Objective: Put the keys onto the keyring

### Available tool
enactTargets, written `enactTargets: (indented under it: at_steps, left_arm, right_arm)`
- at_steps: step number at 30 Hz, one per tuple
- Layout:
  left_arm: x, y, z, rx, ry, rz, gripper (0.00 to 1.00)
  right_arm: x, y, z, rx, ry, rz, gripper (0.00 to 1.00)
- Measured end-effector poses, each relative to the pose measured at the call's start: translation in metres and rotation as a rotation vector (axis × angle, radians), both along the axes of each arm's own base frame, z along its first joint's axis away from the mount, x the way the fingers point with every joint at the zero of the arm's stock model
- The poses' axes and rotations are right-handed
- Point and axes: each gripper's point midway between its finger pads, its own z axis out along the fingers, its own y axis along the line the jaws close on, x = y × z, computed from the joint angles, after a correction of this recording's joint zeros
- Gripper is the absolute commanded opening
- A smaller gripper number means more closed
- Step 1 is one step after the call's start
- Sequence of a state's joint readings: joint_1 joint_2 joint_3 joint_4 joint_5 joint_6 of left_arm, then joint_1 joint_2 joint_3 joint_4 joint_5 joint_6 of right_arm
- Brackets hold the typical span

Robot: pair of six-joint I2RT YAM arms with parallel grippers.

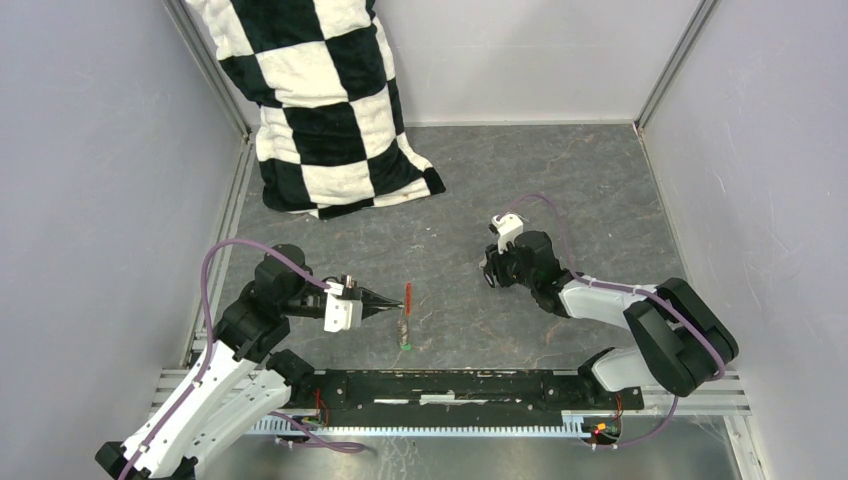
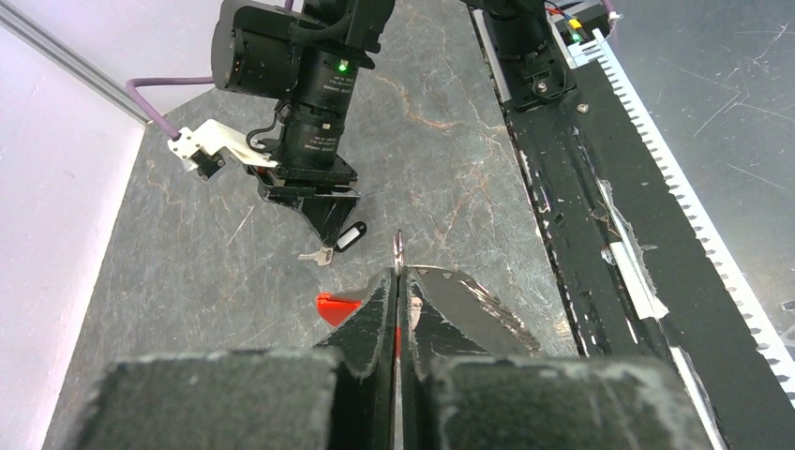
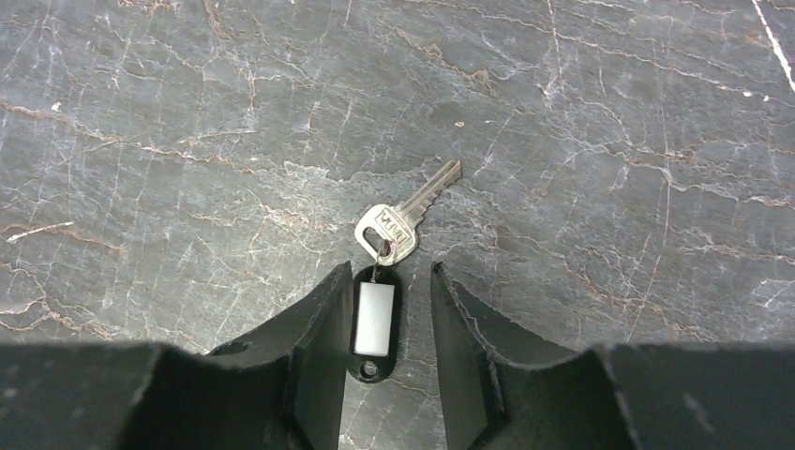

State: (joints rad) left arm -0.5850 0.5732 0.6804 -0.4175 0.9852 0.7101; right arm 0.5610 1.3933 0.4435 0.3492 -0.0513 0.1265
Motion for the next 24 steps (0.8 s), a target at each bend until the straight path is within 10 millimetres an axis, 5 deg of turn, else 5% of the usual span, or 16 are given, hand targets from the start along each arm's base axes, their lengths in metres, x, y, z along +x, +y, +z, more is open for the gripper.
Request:
enactTargets:
  at_steps: [9, 24]
  left_arm:
    - [0.0, 0.0, 0.0033, -0.004, -0.007, 0.0, 0.02]
    - [0.0001, 0.0, 0.0033, -0.004, -0.008, 0.001, 0.02]
  right_arm:
    - [-0.0017, 0.0044, -0.005, -0.005, 0.017, 0.007, 0.41]
    - [0.0025, 0.0074, -0.0091, -0.004, 0.011, 0.003, 0.24]
